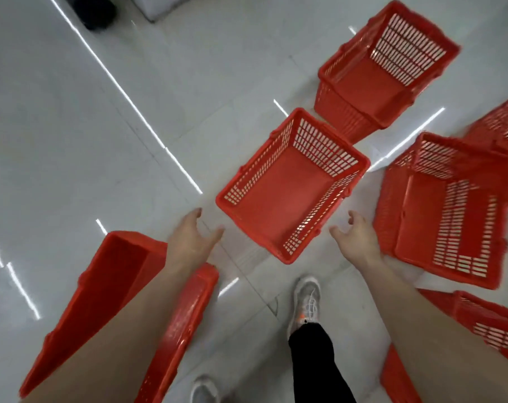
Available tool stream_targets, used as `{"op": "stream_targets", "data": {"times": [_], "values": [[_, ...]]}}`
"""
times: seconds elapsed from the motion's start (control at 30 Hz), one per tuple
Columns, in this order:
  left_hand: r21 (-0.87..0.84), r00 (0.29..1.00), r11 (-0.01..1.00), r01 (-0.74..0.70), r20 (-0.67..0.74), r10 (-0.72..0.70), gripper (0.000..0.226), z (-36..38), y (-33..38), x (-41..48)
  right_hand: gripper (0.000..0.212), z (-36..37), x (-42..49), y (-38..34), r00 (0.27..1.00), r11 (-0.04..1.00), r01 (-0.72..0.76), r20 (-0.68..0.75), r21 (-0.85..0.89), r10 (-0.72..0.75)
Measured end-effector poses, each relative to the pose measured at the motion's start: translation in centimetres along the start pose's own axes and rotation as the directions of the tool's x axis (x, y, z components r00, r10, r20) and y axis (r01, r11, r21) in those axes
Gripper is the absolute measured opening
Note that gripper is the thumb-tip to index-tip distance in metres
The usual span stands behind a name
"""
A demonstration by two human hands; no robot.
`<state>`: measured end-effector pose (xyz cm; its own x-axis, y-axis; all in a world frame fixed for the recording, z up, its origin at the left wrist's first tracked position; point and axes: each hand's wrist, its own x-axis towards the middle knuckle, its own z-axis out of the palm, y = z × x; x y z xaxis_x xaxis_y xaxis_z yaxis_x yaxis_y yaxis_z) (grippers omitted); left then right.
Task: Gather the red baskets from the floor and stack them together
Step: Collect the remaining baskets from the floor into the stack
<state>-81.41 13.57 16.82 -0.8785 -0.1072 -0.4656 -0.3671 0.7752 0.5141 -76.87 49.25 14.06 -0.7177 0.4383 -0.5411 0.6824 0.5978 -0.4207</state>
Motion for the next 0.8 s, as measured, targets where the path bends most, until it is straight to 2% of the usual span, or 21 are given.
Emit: {"op": "stream_targets", "data": {"times": [0.13,0.27,0.33,0.4,0.47,0.57,0.67,0.8], "values": [[0.052,1.0,0.998,-0.025,0.001,0.025,0.084,6.3,4.2,9.9,0.078,1.9,7.9,4.2,0.995,0.99,-0.095,0.026,0.107,0.093],[0.143,0.999,0.989,-0.033,-0.032,0.038,0.081,11.5,5.7,17.7,0.079,5.5,13.7,6.8,0.994,0.971,-0.107,0.04,0.214,0.1],[0.185,0.997,0.981,-0.054,-0.039,0.062,0.075,14.0,5.7,20.3,0.064,7.6,15.4,7.6,0.997,0.954,-0.071,0.02,0.29,0.068],[0.201,0.997,0.978,-0.049,-0.056,0.061,0.068,16.2,5.4,22.2,0.038,9.6,16.1,8.1,1.0,0.927,-0.022,-0.007,0.376,0.026],[0.205,0.996,0.978,-0.026,-0.083,0.044,0.058,17.9,5.0,23.4,0.038,11.4,16.6,8.3,0.999,0.905,-0.001,-0.035,0.426,0.018],[0.14,0.989,0.99,-0.005,-0.147,0.025,0.034,18.8,4.8,23.9,0.036,12.0,16.8,8.4,0.995,0.873,0.013,-0.093,0.487,0.037],[0.064,0.991,0.998,0.027,-0.132,-0.018,0.03,17.4,5.1,22.4,0.038,10.1,16.5,7.3,0.993,0.88,0.035,-0.115,0.473,0.022],[-0.08,0.986,0.997,-0.01,-0.167,-0.003,0.024,13.3,6.1,18.6,0.034,4.0,15.6,3.4,0.988,0.897,0.112,-0.146,0.429,-0.054]]}}
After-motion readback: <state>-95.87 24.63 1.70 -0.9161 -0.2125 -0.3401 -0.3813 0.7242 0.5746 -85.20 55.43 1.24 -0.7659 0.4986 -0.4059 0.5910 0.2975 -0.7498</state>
